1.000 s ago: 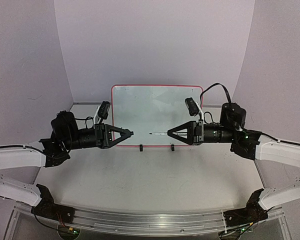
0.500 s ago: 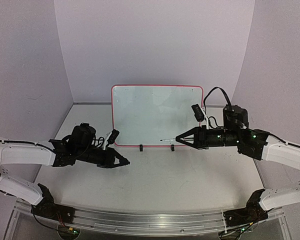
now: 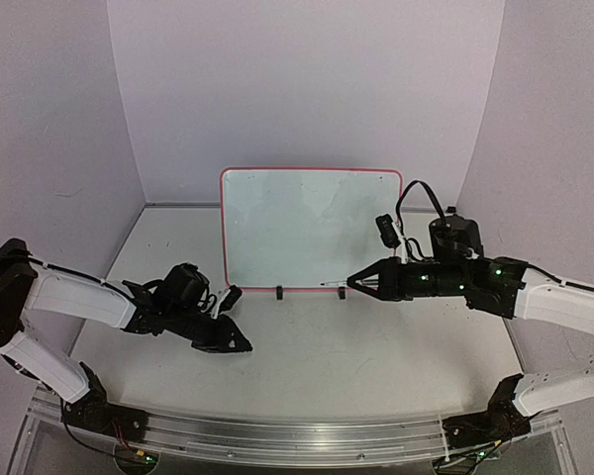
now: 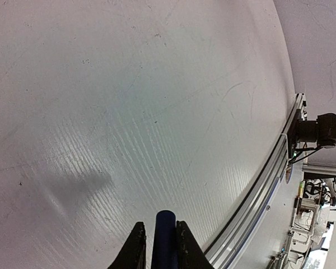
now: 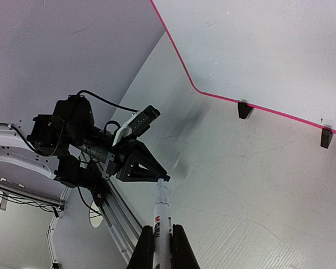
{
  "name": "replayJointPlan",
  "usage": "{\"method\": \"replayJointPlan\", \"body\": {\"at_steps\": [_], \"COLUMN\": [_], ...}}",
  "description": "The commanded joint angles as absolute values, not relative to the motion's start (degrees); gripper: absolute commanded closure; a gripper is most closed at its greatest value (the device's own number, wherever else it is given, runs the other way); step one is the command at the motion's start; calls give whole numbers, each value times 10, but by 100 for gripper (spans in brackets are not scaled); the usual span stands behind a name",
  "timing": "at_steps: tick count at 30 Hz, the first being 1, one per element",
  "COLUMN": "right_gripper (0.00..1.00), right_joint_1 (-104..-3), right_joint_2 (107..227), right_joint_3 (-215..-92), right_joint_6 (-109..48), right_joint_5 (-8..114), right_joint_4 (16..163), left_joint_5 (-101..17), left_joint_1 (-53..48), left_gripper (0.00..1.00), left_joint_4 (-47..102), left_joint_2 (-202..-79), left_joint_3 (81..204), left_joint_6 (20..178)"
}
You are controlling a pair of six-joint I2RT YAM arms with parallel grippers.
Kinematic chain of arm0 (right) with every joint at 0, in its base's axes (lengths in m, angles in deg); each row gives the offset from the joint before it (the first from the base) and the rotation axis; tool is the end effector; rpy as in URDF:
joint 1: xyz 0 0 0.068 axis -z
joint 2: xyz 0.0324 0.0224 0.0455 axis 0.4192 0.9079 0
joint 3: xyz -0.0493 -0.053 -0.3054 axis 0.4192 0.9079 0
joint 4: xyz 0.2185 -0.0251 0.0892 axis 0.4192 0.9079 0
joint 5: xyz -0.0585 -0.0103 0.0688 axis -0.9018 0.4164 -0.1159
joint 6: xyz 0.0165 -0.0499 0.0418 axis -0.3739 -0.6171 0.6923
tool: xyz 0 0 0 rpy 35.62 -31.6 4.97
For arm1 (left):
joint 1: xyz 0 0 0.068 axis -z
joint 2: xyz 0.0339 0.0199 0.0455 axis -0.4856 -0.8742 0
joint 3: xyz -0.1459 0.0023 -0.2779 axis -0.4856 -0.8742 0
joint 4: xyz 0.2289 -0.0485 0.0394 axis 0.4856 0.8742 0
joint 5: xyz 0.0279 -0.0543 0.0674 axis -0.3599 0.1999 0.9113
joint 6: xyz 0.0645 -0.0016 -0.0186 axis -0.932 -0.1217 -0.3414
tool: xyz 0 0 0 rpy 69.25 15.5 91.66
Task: Write a sentence on the whiteboard
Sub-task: Place the pen cap at the center of the board, then hold the whiteboard with the whiteboard.
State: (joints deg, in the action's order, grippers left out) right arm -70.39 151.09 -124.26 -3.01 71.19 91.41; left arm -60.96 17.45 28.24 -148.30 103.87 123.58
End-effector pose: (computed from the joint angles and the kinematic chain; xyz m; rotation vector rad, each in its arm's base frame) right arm 0.1462 0.1823 0.3320 -0.5359 2.0952 1.3023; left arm 0.1555 -0.1994 0.1982 0.4870 2.6278 -1.1471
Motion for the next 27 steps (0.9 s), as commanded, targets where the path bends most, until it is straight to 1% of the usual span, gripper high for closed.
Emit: {"method": "replayJointPlan", "body": {"at_steps": [1,5,8,13,15,20,27], "right_gripper": [100,100,100,100,100,100,100], "right_joint_1": [-707,-710,-711,-718,-725,-736,-744], "right_joint_2": [1517,1520,1520,1519,1520,1530,1558], "right_joint_3": [-1261,-1262,-1262,-1268,-1277,-1295,-1327], "right_joint_6": [-40,-43,-44,-48,-52,-59,-68], "right_joint_5": [691,683,678,662,650,623,603], "right_joint_4": [912,912,912,920,929,938,938], "left_joint_5": [-594,-579,-564,-525,-509,-509,-580], "left_joint_1": [176,176,176,175,173,146,42], "left_gripper": [76,64,51,32,25,21,20], "left_joint_4": [287,289,299,346,383,473,574], "left_joint_2": [-1487,-1485,-1480,-1451,-1434,-1398,-1379], "left_joint_3": [1042,1037,1035,1045,1058,1115,1210], "left_joint_6": [1232,1238,1241,1241,1236,1198,1121]}}
